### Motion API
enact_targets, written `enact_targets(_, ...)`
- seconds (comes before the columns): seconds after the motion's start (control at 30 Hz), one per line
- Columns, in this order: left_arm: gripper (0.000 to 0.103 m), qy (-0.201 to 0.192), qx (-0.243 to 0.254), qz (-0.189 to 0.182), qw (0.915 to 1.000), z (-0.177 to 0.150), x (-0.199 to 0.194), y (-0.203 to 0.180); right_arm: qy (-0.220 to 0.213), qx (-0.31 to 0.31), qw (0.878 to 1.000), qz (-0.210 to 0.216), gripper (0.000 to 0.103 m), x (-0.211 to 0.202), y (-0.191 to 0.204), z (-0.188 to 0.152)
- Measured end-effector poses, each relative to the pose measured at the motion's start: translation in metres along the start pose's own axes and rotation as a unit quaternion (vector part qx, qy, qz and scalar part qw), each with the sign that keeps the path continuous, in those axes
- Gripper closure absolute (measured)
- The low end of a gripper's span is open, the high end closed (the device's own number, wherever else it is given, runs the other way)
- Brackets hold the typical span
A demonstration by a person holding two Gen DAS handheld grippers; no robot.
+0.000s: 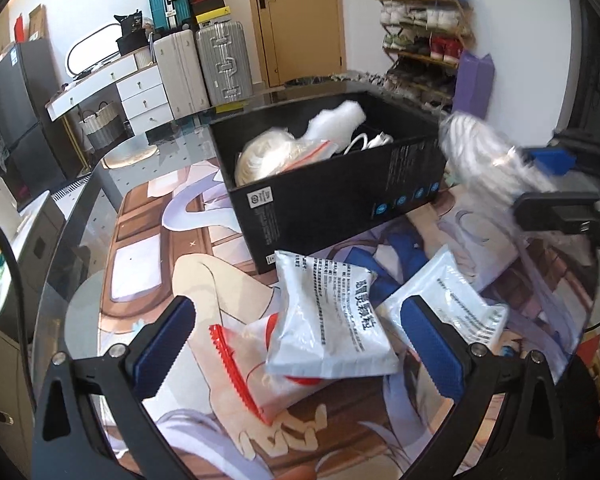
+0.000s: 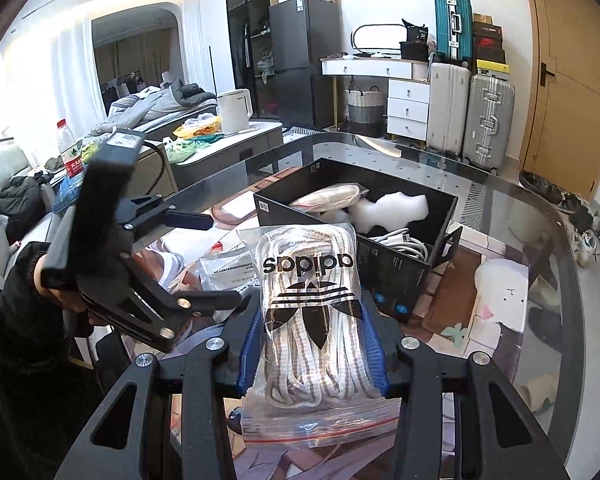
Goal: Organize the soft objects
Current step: 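Lift the adidas bag with the right tool while the left tool grasps the silver printed packet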
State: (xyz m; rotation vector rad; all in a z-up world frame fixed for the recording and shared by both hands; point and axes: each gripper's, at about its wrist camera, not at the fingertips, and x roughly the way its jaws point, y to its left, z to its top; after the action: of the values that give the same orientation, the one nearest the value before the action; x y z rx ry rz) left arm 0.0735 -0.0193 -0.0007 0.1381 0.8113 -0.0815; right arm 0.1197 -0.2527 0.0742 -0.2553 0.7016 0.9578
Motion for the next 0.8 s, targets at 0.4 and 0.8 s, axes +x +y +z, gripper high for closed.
enact_targets(0.4,0.069,0.013,0.018,-0.023,0.9995,-0.004,0.007,-0.005,0.000,0.001,1.000,0.000,0.058,0.002,0.001,-0.001)
enact_targets(0.8,0.082,-0.008,-0.006,-0.050,0.9987,-0.003,-0.016,0.012,-0.004,0.000,1.000,-0.002,0.058,0.001,0.005,-0.001)
